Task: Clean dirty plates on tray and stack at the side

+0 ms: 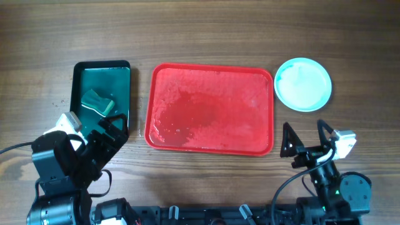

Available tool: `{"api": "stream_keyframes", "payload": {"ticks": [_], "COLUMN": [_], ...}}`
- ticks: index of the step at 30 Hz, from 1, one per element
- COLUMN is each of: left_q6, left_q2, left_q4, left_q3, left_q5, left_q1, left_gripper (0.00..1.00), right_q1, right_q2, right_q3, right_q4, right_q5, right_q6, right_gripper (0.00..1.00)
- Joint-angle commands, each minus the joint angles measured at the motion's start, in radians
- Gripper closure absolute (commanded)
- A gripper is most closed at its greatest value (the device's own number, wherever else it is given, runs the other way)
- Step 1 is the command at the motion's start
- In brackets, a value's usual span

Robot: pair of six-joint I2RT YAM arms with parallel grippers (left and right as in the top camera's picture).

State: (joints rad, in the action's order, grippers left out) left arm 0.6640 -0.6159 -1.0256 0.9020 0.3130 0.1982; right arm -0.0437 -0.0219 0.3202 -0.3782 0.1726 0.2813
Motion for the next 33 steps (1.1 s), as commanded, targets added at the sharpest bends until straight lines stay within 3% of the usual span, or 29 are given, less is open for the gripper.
{"api": "stream_keyframes", "payload": {"ticks": [1,7,14,33], "left_q6": [-0.005,-0.005,-0.005,-0.005], "left_q2": [0.000,0.000,0.000,0.000], "left_q4": [0.003,0.003,0.003,0.003], "left_q3": [0.002,0.002,0.002,0.002], "left_q5": [0.012,0.012,0.012,0.011], "left_q1": [-0.005,-0.005,-0.005,-0.011], "left_gripper": [0.00,0.00,0.00,0.00], "right_q1": [0.007,0.007,0.006,0.007], "right_q2": [0.018,0.018,0.019,0.018], "right_q3": [-0.092,-0.303,-0.315,-0.315], "right_q4": [0.130,0.449,0.381,0.384], "right_q5": [0.032,0.001,-0.068,-0.068], "right_q6": [-0.018,-0.047,-0.204,-0.202], "right_gripper": [0.00,0.00,0.00,0.00]}}
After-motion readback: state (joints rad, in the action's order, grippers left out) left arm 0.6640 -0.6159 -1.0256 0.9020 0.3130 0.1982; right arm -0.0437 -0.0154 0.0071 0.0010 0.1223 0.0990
